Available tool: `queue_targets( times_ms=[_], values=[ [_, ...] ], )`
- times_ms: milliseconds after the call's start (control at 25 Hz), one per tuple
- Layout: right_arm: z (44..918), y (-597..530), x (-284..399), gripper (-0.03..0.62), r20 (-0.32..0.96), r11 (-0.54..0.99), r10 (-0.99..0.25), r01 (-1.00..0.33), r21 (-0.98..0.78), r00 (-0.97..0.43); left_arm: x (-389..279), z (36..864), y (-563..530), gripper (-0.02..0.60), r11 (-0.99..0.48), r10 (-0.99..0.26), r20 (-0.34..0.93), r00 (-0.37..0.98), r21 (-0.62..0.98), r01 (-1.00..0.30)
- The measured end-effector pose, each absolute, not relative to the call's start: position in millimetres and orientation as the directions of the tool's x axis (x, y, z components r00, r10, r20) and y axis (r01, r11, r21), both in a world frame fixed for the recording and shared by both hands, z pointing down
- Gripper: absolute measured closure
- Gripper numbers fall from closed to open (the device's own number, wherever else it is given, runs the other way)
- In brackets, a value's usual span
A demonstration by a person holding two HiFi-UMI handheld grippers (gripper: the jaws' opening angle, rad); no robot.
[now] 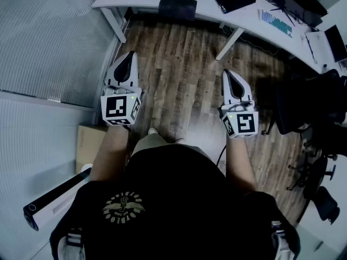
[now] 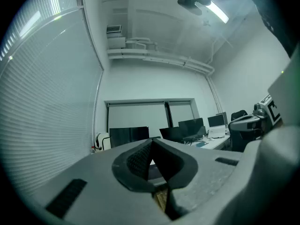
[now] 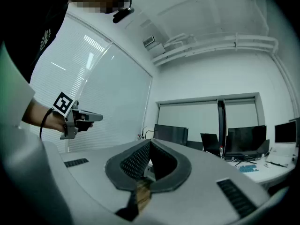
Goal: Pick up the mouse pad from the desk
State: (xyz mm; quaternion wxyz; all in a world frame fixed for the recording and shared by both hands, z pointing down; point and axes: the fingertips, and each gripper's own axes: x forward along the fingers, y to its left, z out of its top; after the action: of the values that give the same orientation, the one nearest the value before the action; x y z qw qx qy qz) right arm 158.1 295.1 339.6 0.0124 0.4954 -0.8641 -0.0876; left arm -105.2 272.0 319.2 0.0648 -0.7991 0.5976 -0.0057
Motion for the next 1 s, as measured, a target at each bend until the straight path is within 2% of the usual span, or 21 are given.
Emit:
queue_targets(
  times_ms=[480,1000],
  values=[
    [349,297,189,0.594,-0.065,0.499,-0.862,-0.864,0.072,-0.503,-90,323,287,0.574,-0.265,-0.96,-0.057,0.275,-0.147,-0.953],
    [357,244,156,0.594,-0.059,0.495,-0.865,-0.866,0.069,-0.499,-127,343,232,0.574,-0.238,-0.966,-0.064,0.25,-0.161,-0.958]
  ],
)
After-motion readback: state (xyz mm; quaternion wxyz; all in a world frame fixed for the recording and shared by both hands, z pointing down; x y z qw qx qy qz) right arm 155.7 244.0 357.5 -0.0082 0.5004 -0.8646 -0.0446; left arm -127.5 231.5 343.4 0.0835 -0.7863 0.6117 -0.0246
